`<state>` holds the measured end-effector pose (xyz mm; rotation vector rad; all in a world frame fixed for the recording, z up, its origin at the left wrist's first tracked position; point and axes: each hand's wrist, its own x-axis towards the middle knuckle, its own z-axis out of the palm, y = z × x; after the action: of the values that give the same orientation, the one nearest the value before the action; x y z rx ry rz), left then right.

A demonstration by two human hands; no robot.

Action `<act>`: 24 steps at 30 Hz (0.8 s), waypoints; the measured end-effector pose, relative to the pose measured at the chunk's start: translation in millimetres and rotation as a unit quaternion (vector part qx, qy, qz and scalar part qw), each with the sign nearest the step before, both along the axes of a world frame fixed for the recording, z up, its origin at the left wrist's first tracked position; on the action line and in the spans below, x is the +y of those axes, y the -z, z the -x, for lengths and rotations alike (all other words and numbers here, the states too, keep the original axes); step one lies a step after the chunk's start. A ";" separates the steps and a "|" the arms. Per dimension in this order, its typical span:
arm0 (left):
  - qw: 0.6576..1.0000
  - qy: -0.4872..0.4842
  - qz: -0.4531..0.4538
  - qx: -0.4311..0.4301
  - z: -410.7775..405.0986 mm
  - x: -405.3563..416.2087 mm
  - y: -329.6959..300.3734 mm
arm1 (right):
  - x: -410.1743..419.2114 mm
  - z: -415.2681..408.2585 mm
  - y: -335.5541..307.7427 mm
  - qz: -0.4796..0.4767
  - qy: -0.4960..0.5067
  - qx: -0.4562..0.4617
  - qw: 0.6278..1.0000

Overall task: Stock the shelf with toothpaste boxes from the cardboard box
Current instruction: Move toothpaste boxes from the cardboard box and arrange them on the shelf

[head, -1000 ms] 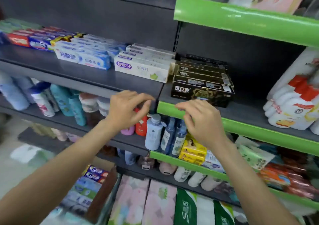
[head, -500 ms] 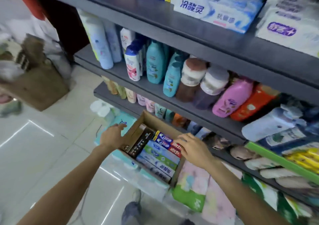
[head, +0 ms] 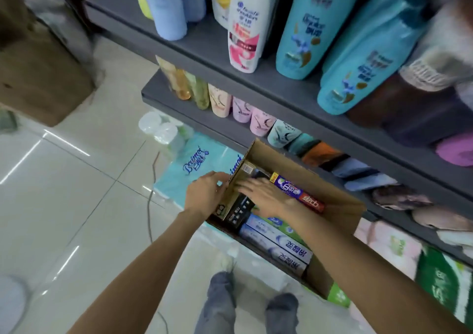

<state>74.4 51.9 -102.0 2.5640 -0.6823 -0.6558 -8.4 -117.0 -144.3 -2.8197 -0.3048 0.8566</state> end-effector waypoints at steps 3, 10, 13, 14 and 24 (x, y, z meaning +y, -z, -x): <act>1.000 0.023 0.011 -0.011 -1.1 2.0 8.7 | 11.4 -6.4 15.6 0.032 -0.034 -0.022 0.999; 0.999 0.022 0.017 -0.021 -7.7 -2.1 14.4 | 18.7 -18.2 22.1 0.161 -0.116 -0.062 0.978; 0.999 0.006 0.034 -0.032 -3.8 0.3 17.0 | 16.0 -18.5 21.6 0.173 -0.147 -0.062 0.972; 0.999 0.004 0.040 -0.035 -2.6 1.0 17.3 | 15.6 -18.7 21.4 0.168 -0.146 -0.051 0.974; 0.997 0.005 0.041 -0.059 -1.4 0.4 18.3 | -1.2 -34.4 23.7 0.171 -0.273 -0.049 0.945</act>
<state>75.8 52.3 -120.3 2.5407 -0.7443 -0.4715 26.0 -118.2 -168.1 -3.1523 -1.0924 0.9390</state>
